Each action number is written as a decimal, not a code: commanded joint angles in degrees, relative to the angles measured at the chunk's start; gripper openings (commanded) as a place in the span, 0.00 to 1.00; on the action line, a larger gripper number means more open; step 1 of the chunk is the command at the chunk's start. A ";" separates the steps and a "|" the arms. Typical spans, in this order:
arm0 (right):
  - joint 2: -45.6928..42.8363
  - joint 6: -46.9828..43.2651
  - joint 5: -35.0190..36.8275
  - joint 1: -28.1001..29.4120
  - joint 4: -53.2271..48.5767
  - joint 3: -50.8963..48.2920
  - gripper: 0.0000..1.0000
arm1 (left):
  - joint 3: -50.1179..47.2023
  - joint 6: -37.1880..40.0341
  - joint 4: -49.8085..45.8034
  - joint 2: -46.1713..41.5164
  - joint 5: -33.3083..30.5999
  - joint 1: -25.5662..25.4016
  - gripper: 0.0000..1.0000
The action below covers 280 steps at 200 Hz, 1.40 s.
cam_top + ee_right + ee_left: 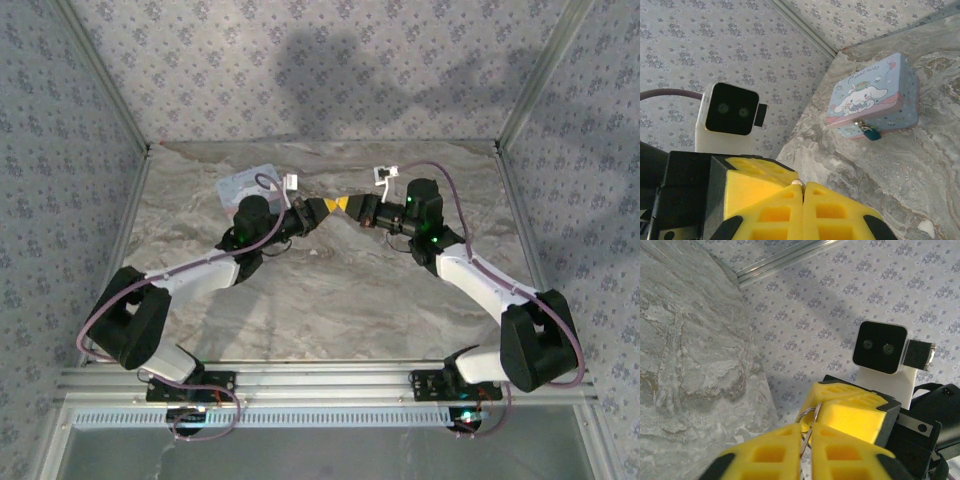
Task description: Unlock the padlock with the key
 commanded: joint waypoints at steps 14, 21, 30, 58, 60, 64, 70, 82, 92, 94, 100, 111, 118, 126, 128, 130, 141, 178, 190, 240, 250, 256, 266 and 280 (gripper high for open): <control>-1.39 -3.31 -2.66 -1.30 -0.72 -1.51 0.03 | 1.91 3.75 -2.89 -2.14 0.20 0.36 0.00; -1.89 -4.83 -3.97 -1.86 -0.86 -2.00 0.05 | 2.04 4.89 -3.93 -2.68 0.49 0.61 0.00; -2.38 -7.63 -6.12 -2.70 -1.97 -2.20 0.07 | 2.55 6.53 -5.89 -3.35 1.65 1.01 0.00; -4.90 -18.24 -13.02 -6.53 -7.59 -3.02 0.21 | 8.63 16.81 -18.59 -4.34 10.57 2.29 0.00; -5.14 -19.04 -13.64 -6.96 -7.78 -3.11 0.22 | 9.27 18.19 -19.96 -4.31 11.26 2.33 0.00; -5.50 -20.31 -14.66 -7.70 -8.28 -3.35 0.24 | 10.80 20.65 -23.69 -4.36 12.76 2.39 0.00; -6.13 -22.61 -16.35 -8.73 -9.23 -3.55 0.27 | 13.26 25.19 -29.92 -4.61 14.38 2.51 0.00; -7.19 -27.68 -19.96 -10.12 -12.01 -3.48 0.31 | 18.39 34.90 -43.48 -4.62 16.82 2.56 0.00; -7.95 -31.98 -22.24 -10.67 -14.87 -3.04 0.38 | 22.09 42.17 -53.52 -4.45 17.67 2.58 0.00; -8.08 -32.69 -22.80 -10.72 -15.38 -2.90 0.39 | 22.79 43.50 -55.30 -4.34 18.00 2.58 0.00; -8.35 -35.19 -24.55 -10.83 -16.81 -2.47 0.41 | 25.36 47.81 -61.25 -3.95 18.49 2.65 0.00; -8.50 -38.14 -27.75 -10.85 -18.98 -1.26 0.44 | 29.56 54.89 -70.66 -2.98 18.31 2.69 0.00; -8.29 -39.42 -29.75 -10.83 -20.31 -0.27 0.45 | 32.14 59.11 -76.38 -2.16 18.46 2.69 0.00; -7.96 -41.05 -32.13 -10.77 -22.33 1.07 0.45 | 34.79 63.13 -81.67 -1.31 18.66 2.69 0.00; -7.86 -41.44 -32.59 -10.75 -22.96 1.36 0.45 | 35.39 64.10 -83.61 -1.03 18.69 2.65 0.00; -7.77 -41.84 -33.15 -10.68 -23.53 1.69 0.45 | 36.02 64.98 -84.93 -0.82 18.68 2.62 0.00; -7.16 -44.90 -35.34 -10.25 -27.83 3.73 0.45 | 39.05 69.12 -90.97 0.27 18.46 2.52 0.00; -4.81 -48.83 -37.28 -7.42 -31.82 6.52 0.45 | 45.13 77.48 -100.62 2.91 15.75 0.92 0.00; -4.06 -49.18 -36.76 -6.31 -31.96 6.94 0.45 | 46.66 78.71 -102.36 3.97 15.08 0.51 0.00; -0.34 -49.22 -34.26 -2.01 -31.23 8.53 0.44 | 48.69 80.06 -103.27 5.91 14.56 -0.97 0.00; 0.42 -49.26 -34.09 -1.37 -31.17 8.82 0.44 | 48.77 80.01 -103.09 5.89 14.69 -0.96 0.00; 0.83 -49.19 -33.94 -1.08 -31.26 8.99 0.43 | 48.78 80.01 -102.98 5.92 14.68 -1.04 0.00; 1.35 -49.23 -33.74 -0.80 -31.18 9.10 0.42 | 48.78 80.01 -102.92 5.90 14.65 -1.08 0.00; 1.97 -49.19 -33.46 -0.16 -31.17 9.34 0.41 | 48.87 80.01 -102.84 5.92 14.56 -1.07 0.00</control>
